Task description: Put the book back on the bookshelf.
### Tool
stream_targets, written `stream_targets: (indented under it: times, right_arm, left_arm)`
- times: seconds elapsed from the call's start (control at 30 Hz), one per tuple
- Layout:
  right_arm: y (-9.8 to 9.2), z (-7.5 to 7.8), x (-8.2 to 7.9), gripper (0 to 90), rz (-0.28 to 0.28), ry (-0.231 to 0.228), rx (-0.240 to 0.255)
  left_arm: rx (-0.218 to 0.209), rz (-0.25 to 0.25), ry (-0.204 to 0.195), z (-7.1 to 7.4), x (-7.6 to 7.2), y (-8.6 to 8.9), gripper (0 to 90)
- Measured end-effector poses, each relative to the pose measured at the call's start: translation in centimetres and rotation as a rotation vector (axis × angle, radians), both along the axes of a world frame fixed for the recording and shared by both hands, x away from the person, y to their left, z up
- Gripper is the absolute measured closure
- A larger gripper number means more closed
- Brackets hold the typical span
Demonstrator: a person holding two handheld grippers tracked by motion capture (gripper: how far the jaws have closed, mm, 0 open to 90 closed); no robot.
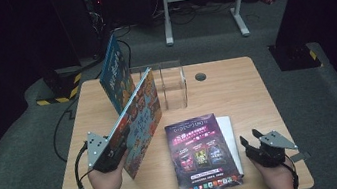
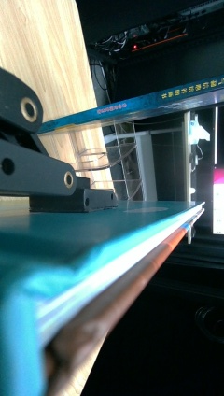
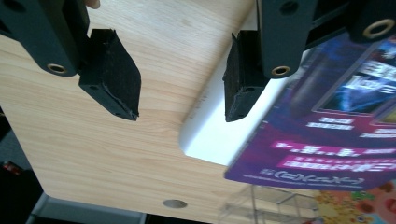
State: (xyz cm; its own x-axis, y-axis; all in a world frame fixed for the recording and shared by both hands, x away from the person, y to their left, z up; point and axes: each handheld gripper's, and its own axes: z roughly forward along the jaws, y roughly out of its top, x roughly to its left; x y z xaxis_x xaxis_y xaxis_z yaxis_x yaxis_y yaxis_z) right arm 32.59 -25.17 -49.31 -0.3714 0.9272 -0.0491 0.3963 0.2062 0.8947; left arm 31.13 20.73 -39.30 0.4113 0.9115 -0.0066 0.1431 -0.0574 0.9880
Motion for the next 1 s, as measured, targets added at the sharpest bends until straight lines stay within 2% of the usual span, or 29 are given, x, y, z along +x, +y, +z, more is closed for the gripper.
stream_targets:
  times: [0.13,0.27,0.33,0.4,0.47,0.67,0.87,1.0]
  right_arm:
    - [-0.6,-0.3,0.3,46.1,-0.019,0.0,-0.004]
    - [-0.7,-0.4,0.3,46.1,-0.006,0.001,-0.014]
    - [-0.9,-0.4,0.3,46.1,0.0,-0.009,-0.005]
    - [-1.1,-0.4,0.3,46.1,0.0,0.002,0.024]
    - [-1.2,-0.5,0.1,46.1,0.001,0.003,0.027]
    - [-1.8,-0.5,-0.3,46.0,-0.006,0.012,0.052]
    - [-1.4,-0.8,-0.3,45.9,0.002,0.021,0.037]
    - [-1.4,-0.9,-0.3,45.9,0.001,0.025,0.044]
  left_arm:
    - [0.015,-0.008,0.006,0.1,-0.1,0.0,80.0]
    - [0.021,-0.001,0.018,0.3,-0.2,-0.1,80.1]
    - [0.021,0.004,0.025,0.4,-0.2,-0.1,80.1]
    - [0.013,0.005,0.033,0.4,-0.2,0.0,80.1]
    - [0.009,0.008,0.04,0.5,-0.1,0.1,80.0]
    - [0.009,-0.001,0.029,0.3,-0.2,0.1,79.8]
    - [0.028,-0.007,0.054,0.8,0.0,0.1,79.5]
    - [0.004,-0.007,0.056,0.7,0.1,0.4,79.2]
